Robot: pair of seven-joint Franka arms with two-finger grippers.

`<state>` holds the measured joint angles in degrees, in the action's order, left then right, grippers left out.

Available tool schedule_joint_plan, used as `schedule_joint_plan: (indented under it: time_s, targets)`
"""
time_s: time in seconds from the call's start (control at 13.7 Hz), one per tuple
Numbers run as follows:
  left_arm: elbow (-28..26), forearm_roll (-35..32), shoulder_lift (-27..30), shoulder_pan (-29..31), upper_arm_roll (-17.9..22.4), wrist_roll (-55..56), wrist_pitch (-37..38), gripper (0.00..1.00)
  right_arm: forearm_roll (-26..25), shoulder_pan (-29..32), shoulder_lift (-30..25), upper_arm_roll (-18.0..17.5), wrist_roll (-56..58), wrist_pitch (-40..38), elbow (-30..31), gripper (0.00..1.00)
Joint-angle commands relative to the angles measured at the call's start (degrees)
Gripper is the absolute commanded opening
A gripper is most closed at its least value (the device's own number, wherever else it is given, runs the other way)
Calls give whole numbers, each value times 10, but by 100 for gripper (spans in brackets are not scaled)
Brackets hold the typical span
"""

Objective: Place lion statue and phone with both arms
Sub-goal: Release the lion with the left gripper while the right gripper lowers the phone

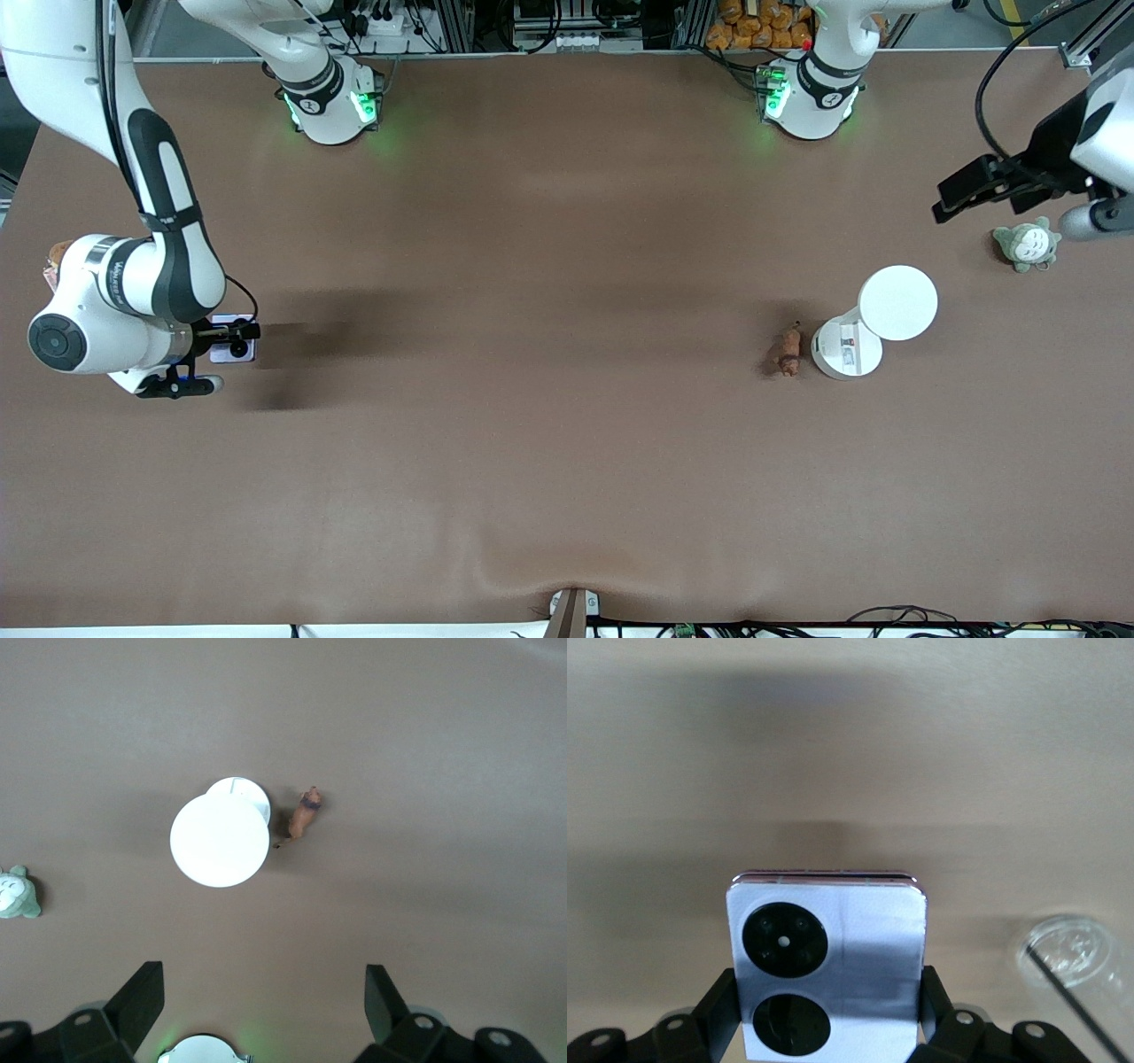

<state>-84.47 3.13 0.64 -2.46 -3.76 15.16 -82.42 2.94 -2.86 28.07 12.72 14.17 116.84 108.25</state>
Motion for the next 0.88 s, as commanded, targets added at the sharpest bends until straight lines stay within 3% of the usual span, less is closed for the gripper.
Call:
schedule_joint_plan:
  time_s: [0.0, 0.29, 0.58, 0.8]
  targets:
    - [-88, -4, 84, -17, 17, -10, -20, 100, 1, 16, -8, -9, 12, 29, 27, 0]
    - [-209, -40, 175, -29, 18, -17, -90, 100, 28, 21, -9, -9, 12, 82, 73, 0]
    - [-197, -40, 157, -28, 19, -25, -94, 100, 37, 26, -12, -9, 18, 90, 109, 0]
    - [-182, -41, 140, -27, 16, -27, -93, 100, 37, 30, -12, -9, 21, 83, 115, 14]
